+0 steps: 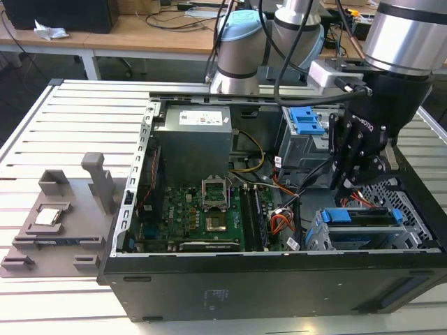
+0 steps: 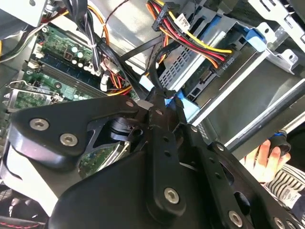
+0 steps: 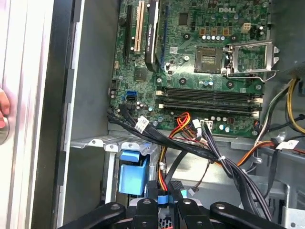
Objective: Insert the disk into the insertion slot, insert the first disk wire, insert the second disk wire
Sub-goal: 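Insert the second disk wire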
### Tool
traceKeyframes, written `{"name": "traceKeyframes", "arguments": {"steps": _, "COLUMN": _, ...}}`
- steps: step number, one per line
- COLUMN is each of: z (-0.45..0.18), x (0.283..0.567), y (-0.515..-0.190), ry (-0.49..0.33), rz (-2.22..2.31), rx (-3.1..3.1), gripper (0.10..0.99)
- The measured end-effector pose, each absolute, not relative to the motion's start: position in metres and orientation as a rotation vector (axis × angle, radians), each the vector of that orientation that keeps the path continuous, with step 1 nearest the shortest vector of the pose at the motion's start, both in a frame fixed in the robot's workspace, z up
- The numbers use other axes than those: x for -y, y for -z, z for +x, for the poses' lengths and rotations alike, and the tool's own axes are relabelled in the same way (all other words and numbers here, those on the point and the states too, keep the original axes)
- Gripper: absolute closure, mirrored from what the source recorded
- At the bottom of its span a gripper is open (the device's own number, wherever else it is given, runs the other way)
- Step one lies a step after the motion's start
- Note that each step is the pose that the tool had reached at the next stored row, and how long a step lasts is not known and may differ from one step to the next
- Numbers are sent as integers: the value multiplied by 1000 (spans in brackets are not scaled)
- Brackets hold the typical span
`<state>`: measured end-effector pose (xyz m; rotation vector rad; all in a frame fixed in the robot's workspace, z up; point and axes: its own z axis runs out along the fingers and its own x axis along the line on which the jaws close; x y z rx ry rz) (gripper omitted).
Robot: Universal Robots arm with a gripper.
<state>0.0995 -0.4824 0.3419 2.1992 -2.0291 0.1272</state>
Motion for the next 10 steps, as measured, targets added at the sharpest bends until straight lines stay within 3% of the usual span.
{"name": "traceKeyframes", "arguments": {"steps": 10, "z": 104, "x": 482, "y": -337, "ry": -208, "rz": 2149, "rx": 1986, "gripper": 847}}
